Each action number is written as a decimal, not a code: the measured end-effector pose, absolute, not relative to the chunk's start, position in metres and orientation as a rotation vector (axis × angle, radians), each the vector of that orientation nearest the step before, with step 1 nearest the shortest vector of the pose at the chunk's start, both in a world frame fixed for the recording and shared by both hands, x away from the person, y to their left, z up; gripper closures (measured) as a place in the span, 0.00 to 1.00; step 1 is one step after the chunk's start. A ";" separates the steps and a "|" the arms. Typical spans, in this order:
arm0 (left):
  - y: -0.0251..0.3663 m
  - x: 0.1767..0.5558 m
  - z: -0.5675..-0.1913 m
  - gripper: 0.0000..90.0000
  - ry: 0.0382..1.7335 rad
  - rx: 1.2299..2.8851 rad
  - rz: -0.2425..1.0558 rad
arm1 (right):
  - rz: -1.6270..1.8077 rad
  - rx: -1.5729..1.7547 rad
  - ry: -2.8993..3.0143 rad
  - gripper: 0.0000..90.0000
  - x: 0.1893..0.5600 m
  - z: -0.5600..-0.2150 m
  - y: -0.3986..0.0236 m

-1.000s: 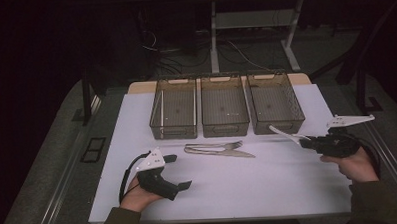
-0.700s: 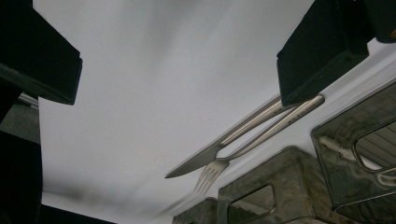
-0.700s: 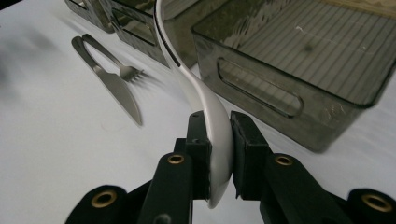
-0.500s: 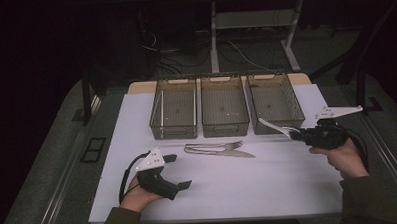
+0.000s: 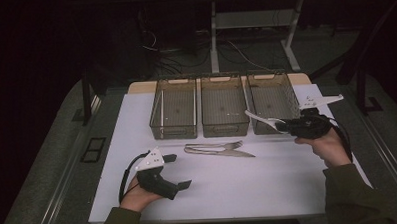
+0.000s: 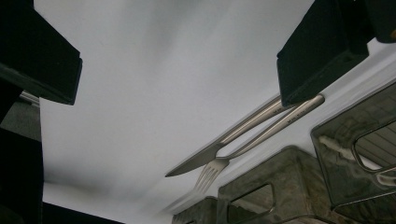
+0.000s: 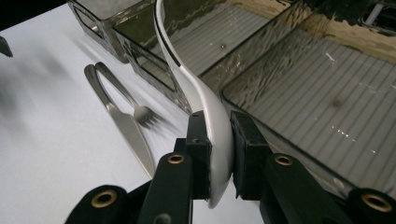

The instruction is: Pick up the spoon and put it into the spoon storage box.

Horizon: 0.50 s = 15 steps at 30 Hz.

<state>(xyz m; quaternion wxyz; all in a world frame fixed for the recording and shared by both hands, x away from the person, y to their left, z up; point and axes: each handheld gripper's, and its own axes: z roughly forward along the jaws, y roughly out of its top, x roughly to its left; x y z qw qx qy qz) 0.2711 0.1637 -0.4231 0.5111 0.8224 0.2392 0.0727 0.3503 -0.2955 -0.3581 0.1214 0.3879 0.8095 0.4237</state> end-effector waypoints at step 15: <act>0.164 0.271 -0.423 0.00 0.575 1.977 0.172 | 1.249 1.103 2.367 0.87 0.387 -0.345 -0.259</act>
